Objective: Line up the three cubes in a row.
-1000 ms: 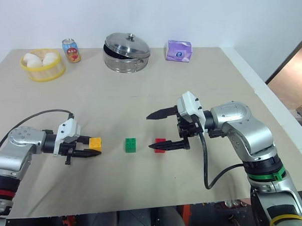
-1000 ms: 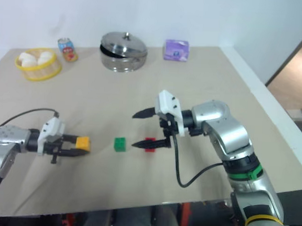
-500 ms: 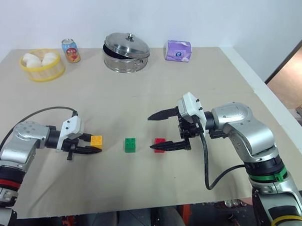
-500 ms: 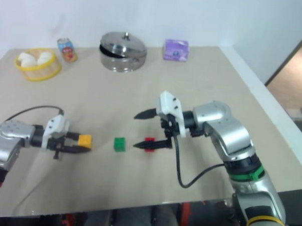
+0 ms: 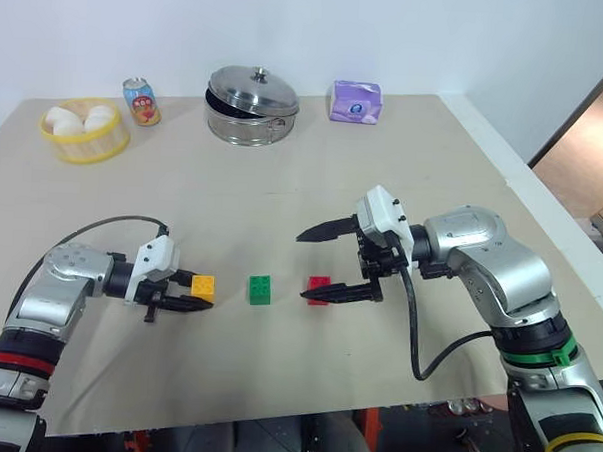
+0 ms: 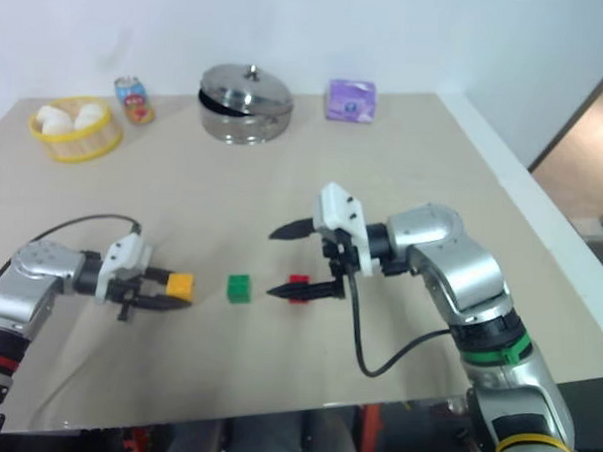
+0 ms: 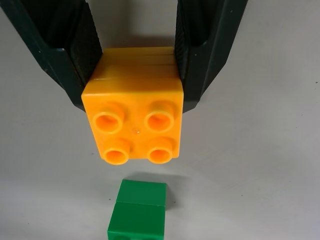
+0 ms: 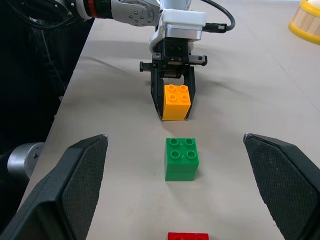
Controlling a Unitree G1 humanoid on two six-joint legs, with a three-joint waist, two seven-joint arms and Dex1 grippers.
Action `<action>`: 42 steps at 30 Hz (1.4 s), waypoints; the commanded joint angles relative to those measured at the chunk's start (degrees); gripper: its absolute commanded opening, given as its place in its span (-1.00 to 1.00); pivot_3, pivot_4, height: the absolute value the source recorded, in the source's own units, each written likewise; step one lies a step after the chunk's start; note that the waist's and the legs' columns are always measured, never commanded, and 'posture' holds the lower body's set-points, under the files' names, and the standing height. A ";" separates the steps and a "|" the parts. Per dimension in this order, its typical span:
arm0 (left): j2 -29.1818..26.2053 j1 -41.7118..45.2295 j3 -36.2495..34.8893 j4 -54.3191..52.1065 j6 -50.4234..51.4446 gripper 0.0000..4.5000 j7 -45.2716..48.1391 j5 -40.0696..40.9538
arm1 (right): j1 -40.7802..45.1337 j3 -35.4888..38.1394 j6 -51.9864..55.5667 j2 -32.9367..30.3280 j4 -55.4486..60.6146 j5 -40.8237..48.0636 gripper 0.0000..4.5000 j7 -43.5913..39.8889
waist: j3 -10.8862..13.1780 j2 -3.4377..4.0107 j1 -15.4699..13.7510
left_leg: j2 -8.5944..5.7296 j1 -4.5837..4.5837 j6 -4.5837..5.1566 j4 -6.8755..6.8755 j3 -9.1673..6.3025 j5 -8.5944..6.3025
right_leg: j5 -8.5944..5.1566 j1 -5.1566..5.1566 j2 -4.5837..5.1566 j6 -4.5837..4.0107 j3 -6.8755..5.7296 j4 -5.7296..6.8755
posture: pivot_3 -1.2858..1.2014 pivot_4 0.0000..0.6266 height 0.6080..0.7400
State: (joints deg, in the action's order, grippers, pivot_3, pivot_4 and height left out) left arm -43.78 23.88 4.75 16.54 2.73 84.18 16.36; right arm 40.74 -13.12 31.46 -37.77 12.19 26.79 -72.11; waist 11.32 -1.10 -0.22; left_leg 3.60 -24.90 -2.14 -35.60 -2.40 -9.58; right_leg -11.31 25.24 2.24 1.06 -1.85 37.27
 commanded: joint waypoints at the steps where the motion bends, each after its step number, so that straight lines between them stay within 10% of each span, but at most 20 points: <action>1: -0.15 1.77 0.35 0.97 -2.07 -0.39 0.35 -1.25 | -0.23 2.27 0.17 -0.62 2.57 1.26 1.00 0.41 | 0.00 0.00 0.00 | 0.00 0.00 0.00 0.00 0.00 0.00 | 0.00 0.00 0.00 0.00 0.00 0.00 | 0.03 -0.52 1.00; 4: -0.18 1.95 1.01 1.33 -2.05 -0.39 0.70 -1.79 | -0.50 2.23 0.04 -0.68 2.62 1.23 1.00 0.41 | 0.00 0.00 0.00 | 0.00 0.01 0.01 -0.02 0.00 0.00 | 0.02 0.00 0.00 -0.01 0.00 0.01 | 0.03 -0.52 1.00; 5: -0.21 2.09 1.21 1.68 -2.06 0.06 0.65 -2.09 | -0.61 2.21 0.01 -0.71 2.63 1.23 1.00 0.39 | 0.00 0.00 0.00 | 0.00 0.02 0.01 -0.02 0.00 0.01 | 0.02 -0.02 0.00 -0.01 0.00 0.02 | 0.03 -0.52 1.00; 13: -1.67 2.35 -0.04 -0.01 -0.07 1.00 0.51 -1.09 | -1.20 2.16 -0.20 -0.83 2.82 1.25 1.00 0.29 | 0.00 0.00 -0.01 | 0.00 0.10 0.05 -0.03 0.04 0.04 | 0.07 -0.06 0.00 -0.02 0.04 0.04 | 0.03 -0.52 1.00; 26: -9.61 -13.76 -19.00 -23.61 18.60 1.00 -8.19 10.63 | -2.25 5.05 0.81 -0.85 2.53 3.07 1.00 1.76 | 0.01 -0.01 0.59 | 0.11 0.20 0.14 0.06 0.15 0.16 | 0.28 0.03 -0.09 -0.21 0.15 0.06 | 0.03 -0.52 1.00; 33: 7.51 -29.32 -23.80 -50.79 17.10 1.00 -31.17 10.66 | -13.67 14.70 -2.35 -2.39 6.89 1.05 1.00 10.00 | 0.01 -0.02 0.81 | 0.12 0.21 0.13 0.12 0.20 0.16 | 0.20 0.02 -0.08 -0.22 0.18 0.05 | 0.03 -0.52 1.00; 42: 16.70 -45.63 -16.64 -62.67 15.49 1.00 -42.61 3.12 | -31.28 22.72 -6.18 -2.68 16.09 -0.42 1.00 15.88 | -0.02 -0.07 -0.16 | 0.10 0.52 0.05 0.04 0.70 0.10 | 0.31 -0.18 -0.04 0.04 0.65 -0.09 | 0.03 -0.52 1.00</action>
State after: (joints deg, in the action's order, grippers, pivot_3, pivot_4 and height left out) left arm -27.01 -19.10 -15.25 -42.47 19.30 45.47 23.71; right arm 12.42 5.04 25.25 -39.77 22.30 25.26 -58.38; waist 11.29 -1.17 -0.38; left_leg 3.70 -24.31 -2.13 -35.58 -1.63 -9.51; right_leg -11.00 25.03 2.22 1.11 -1.11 37.17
